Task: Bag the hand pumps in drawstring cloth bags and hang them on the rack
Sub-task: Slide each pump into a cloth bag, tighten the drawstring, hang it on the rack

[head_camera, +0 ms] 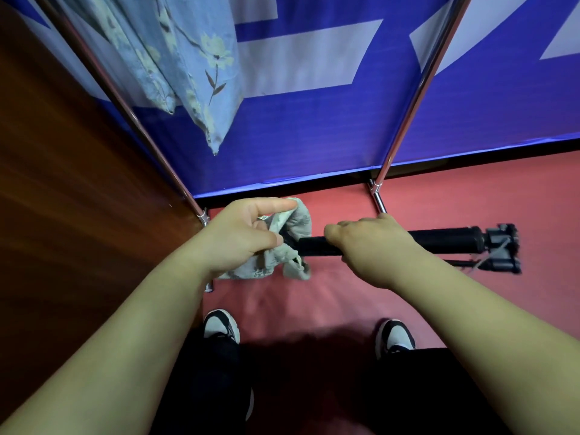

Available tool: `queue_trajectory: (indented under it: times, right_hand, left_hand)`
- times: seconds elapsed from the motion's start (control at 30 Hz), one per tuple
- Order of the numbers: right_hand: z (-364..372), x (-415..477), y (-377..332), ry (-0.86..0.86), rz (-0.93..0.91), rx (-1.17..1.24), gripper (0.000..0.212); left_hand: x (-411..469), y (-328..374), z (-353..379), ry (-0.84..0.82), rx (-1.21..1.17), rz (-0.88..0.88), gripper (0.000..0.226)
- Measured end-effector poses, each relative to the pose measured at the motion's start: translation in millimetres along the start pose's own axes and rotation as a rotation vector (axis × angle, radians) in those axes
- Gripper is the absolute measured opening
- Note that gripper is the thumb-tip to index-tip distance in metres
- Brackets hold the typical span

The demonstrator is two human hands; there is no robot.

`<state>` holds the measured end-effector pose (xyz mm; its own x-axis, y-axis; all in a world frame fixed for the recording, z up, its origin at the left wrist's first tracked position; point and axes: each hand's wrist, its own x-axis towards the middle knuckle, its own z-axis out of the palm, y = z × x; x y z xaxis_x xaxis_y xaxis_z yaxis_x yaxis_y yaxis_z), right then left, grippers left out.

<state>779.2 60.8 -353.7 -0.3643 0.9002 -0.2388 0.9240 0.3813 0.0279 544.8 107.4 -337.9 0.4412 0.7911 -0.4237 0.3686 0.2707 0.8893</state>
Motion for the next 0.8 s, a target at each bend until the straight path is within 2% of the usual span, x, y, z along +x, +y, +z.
queue_trajectory:
  times: [0.13,0.23,0.37,0.53,0.7,0.8]
  right_hand:
    - [-5,2,9,-0.003,0.134,0.034,0.021]
    - [-11,2,9,0.016,0.172,0.145,0.025]
    - [-23,3,5,0.016,0.116,0.235,0.037]
    - [-35,3,6,0.057,0.105,0.269,0.042]
    - [-46,1,6,0.1,0.068,0.282,0.043]
    - [-51,2,6,0.103,0.045,0.329,0.046]
  left_hand:
    - [-3,5,19,0.064,0.099,0.029,0.051]
    - [-4,6,29,0.211,0.257,0.134,0.048]
    - [3,-5,33,0.219,0.559,0.169,0.057]
    - [3,-5,39,0.176,0.754,0.174,0.058]
    - [-2,3,53,0.299,0.891,0.194,0.035]
    - [-1,1,55,0.35,0.943,0.204,0.034]
